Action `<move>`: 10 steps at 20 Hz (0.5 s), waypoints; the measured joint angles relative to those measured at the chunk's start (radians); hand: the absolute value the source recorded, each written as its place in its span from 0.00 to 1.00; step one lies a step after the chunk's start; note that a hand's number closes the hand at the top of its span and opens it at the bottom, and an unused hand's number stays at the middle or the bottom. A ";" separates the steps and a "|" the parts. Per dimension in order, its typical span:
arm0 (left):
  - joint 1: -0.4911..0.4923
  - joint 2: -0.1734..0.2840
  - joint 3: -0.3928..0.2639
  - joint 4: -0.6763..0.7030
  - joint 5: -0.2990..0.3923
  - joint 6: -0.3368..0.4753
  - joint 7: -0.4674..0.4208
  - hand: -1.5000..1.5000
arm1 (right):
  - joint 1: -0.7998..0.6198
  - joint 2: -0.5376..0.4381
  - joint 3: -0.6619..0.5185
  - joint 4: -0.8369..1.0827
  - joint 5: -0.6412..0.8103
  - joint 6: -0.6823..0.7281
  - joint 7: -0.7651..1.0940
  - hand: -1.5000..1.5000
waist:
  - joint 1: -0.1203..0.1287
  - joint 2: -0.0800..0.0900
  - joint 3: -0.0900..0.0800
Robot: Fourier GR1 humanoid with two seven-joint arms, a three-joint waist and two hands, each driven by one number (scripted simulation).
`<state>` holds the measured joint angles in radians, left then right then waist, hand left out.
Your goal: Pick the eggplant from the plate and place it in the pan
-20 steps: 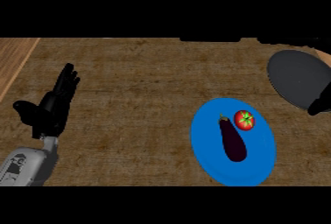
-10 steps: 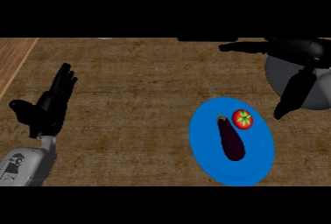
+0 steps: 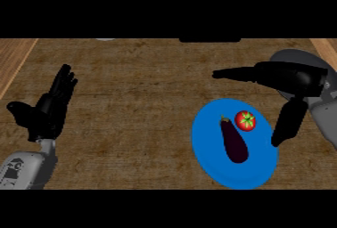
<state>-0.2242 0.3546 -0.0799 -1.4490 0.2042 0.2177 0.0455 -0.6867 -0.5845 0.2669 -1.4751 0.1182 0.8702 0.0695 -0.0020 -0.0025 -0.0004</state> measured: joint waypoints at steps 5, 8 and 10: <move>-0.014 -0.026 0.012 0.020 -0.032 -0.007 -0.010 0.50 | 0.046 0.042 -0.007 -0.013 0.095 -0.018 0.025 0.00 | 0.003 0.002 0.000; -0.011 -0.030 0.019 0.006 -0.044 -0.013 0.001 0.50 | 0.058 0.044 -0.010 0.000 0.153 -0.011 0.021 0.00 | 0.005 0.002 0.000; -0.024 -0.029 0.035 0.019 -0.039 -0.029 0.003 0.50 | 0.034 0.066 0.000 0.055 0.196 -0.012 0.007 0.00 | 0.008 0.003 0.000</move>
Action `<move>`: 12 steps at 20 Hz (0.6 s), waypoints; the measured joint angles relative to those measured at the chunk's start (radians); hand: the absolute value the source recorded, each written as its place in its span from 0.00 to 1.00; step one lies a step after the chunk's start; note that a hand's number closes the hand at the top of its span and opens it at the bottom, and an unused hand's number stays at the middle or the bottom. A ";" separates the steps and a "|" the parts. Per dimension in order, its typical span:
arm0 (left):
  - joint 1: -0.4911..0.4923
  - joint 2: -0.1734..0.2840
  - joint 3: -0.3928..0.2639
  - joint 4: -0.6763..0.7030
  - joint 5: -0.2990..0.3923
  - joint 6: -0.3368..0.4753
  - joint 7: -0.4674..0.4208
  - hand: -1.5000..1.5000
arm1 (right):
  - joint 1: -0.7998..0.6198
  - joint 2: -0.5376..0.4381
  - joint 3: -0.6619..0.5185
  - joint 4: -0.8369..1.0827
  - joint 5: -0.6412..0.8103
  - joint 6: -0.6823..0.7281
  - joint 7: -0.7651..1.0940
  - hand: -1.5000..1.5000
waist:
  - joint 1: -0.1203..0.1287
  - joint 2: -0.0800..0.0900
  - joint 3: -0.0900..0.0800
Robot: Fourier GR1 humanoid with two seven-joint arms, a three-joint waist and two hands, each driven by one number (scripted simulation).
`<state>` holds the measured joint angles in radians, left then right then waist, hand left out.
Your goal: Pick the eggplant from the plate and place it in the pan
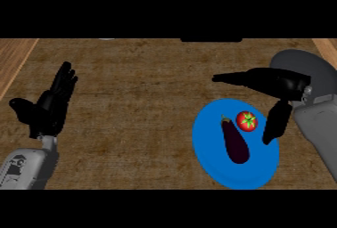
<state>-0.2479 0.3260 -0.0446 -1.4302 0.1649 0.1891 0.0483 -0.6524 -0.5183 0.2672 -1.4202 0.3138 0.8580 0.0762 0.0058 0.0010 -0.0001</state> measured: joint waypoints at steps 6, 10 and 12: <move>0.029 -0.022 0.007 -0.038 -0.029 -0.007 0.014 0.50 | 0.013 0.025 0.008 0.042 0.080 0.046 -0.063 0.00 | 0.000 0.000 0.000; 0.028 -0.028 0.022 -0.046 -0.037 -0.022 0.028 0.50 | 0.043 0.030 0.030 0.059 0.148 0.045 -0.133 0.00 | 0.000 0.000 0.000; 0.026 -0.035 0.032 -0.027 -0.042 -0.032 0.008 0.50 | 0.051 0.031 0.043 0.070 0.189 0.036 -0.172 0.00 | -0.001 0.000 0.000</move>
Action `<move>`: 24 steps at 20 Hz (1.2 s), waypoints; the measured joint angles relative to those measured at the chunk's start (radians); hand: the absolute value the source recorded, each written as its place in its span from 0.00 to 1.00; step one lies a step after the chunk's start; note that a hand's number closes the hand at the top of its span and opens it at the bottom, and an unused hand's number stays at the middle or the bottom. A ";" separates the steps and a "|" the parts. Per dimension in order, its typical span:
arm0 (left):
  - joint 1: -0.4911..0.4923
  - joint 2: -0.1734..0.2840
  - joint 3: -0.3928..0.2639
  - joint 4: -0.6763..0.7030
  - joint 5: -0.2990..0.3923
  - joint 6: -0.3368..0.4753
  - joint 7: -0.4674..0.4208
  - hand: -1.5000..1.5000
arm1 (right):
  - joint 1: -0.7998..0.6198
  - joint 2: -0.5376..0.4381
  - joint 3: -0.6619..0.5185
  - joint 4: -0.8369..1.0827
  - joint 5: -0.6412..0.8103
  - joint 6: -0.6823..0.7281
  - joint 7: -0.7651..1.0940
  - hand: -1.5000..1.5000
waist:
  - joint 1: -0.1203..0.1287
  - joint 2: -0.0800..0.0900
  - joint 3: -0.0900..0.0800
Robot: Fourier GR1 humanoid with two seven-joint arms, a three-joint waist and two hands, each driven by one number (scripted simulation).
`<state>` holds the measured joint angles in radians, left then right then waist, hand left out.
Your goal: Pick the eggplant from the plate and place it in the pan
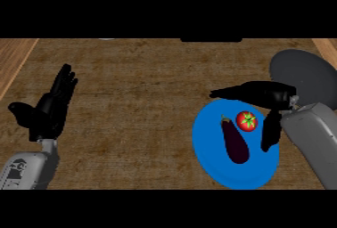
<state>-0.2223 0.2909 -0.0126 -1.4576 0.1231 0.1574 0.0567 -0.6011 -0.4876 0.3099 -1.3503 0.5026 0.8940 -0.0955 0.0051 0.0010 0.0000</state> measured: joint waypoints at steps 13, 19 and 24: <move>0.002 -0.036 0.019 -0.018 -0.035 -0.016 0.019 0.50 | -0.002 0.025 0.094 0.018 0.238 -0.024 -0.040 0.00 | 0.000 0.000 0.000; -0.018 -0.044 0.041 0.000 -0.050 -0.024 0.017 0.50 | 0.011 0.067 0.113 0.040 0.323 -0.022 -0.040 0.00 | -0.002 0.000 0.000; 0.000 -0.048 0.046 -0.040 -0.057 -0.045 0.038 0.50 | 0.011 0.091 0.113 0.098 0.388 -0.055 -0.082 0.00 | 0.001 0.000 0.000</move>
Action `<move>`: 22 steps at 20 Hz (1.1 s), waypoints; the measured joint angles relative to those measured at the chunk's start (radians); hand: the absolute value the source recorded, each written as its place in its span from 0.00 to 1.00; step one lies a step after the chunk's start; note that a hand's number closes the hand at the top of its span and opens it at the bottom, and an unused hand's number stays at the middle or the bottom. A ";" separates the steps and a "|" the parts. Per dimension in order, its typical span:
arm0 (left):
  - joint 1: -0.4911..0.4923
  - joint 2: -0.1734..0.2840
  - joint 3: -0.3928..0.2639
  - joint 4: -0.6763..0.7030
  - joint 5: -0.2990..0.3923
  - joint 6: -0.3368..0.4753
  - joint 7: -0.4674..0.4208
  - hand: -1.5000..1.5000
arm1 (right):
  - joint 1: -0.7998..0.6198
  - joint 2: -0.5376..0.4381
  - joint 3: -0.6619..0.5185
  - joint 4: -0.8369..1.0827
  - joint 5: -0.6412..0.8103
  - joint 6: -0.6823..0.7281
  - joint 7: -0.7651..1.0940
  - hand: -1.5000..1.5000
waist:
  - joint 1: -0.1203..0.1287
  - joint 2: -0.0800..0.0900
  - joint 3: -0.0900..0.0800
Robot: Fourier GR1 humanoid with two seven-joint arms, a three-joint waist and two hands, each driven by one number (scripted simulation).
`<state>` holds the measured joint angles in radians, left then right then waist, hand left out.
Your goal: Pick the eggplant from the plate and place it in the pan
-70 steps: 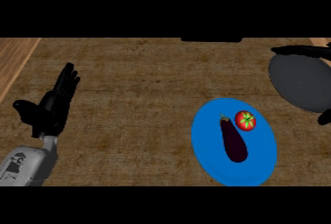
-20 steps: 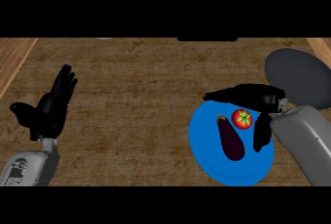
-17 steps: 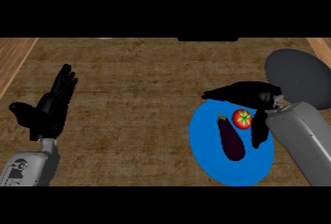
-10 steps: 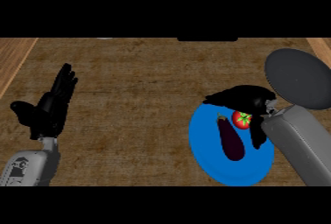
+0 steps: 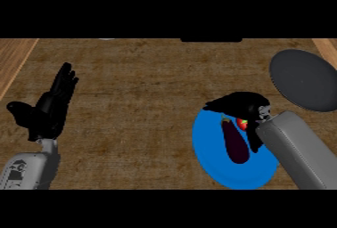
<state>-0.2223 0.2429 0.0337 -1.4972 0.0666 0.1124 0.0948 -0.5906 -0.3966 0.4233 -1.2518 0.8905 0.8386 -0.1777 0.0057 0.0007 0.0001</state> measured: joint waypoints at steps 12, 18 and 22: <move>-0.010 -0.023 0.028 0.030 -0.022 -0.018 -0.017 0.50 | 0.026 0.061 0.039 0.128 0.159 -0.061 -0.070 0.00 | -0.001 -0.002 -0.001; -0.008 -0.033 0.033 0.033 -0.034 -0.017 -0.014 0.50 | 0.046 0.032 0.070 0.101 0.184 -0.109 -0.157 1.00 | -0.001 -0.008 -0.005; -0.009 -0.033 0.041 0.035 -0.030 -0.029 -0.014 0.50 | 0.054 0.037 0.076 0.102 0.205 -0.144 -0.187 1.00 | -0.001 -0.009 -0.006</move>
<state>-0.2318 0.2102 0.0752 -1.4624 0.0361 0.0833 0.0806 -0.5369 -0.3598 0.4989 -1.1498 1.0959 0.6941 -0.3643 0.0045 -0.0087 -0.0060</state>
